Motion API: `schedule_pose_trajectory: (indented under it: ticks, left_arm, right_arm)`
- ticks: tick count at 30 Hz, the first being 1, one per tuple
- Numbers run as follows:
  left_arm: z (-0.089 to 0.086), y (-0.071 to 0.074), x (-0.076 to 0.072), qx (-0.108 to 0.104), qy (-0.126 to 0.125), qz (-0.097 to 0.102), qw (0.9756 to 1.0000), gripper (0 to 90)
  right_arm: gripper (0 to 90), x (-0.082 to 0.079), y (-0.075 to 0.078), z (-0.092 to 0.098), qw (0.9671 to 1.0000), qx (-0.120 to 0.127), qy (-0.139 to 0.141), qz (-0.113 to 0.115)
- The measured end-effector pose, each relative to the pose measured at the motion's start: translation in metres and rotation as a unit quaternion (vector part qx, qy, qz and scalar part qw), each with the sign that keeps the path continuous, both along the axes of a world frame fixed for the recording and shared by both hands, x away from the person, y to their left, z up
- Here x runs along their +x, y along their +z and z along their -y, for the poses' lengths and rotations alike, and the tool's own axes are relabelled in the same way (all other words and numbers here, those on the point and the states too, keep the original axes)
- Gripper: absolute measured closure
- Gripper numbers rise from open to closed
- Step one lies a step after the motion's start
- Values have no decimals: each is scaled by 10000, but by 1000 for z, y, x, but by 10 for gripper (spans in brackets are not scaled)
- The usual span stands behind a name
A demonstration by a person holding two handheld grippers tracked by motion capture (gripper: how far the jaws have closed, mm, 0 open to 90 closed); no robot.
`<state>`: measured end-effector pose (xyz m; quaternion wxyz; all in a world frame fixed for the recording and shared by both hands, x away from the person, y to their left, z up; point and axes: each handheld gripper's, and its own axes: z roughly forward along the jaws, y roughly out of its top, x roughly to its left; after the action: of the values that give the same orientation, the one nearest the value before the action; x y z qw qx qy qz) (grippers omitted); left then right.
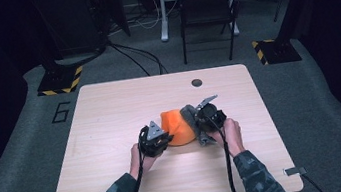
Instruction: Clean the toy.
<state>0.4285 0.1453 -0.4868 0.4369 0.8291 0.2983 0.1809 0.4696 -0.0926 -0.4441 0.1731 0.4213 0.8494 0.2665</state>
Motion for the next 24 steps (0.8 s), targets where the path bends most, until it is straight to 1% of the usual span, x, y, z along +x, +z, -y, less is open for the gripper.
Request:
schedule_pose_trajectory:
  ticks: [2, 5, 9, 12, 13, 15, 16, 17, 20, 22, 23, 24]
  left_arm:
    - [0, 0, 0, 8, 4, 4, 10000, 800]
    - [0, 0, 1, 1, -18, -11, 10000, 800]
    - [-1, -1, 1, 22, -31, -37, 10000, 799]
    - [-2, -1, 1, 16, -43, -51, 10000, 797]
    - [-2, -1, 1, 0, -48, -53, 10000, 797]
    - [-3, -2, 2, -31, -36, -23, 10000, 797]
    - [-3, -2, 2, -45, -45, -57, 10000, 797]
    - [-3, -2, 2, -47, -54, -69, 10000, 797]
    - [-4, -2, 3, -23, -37, -28, 10000, 797]
    - [-5, -2, 3, -19, -26, -43, 10000, 797]
    - [-5, -2, 3, -13, -31, -50, 10000, 796]
    - [-5, -2, 3, -11, -31, -45, 10000, 796]
  right_arm:
    - [728, 2, -3, 4, 9999, 39, -92, -116]
    - [728, 6, -10, 8, 9996, -19, -188, -194]
    - [728, 11, -24, 11, 9986, -153, -313, -393]
    - [728, 15, -35, 14, 9976, -212, -401, -528]
    - [728, 16, -38, 14, 9972, -193, -439, -567]
    - [728, 18, -41, 14, 9971, -209, -452, -581]
    - [728, 18, -41, 14, 9970, -192, -452, -596]
    - [728, 18, -40, 15, 9972, -230, -423, -578]
    - [729, 18, -36, 16, 9973, -239, -429, -543]
    - [731, 13, -24, 17, 9981, -233, -417, -385]
    - [730, 11, -19, 16, 9984, -166, -432, -339]
    - [730, 10, -12, 16, 9990, -138, -353, -238]
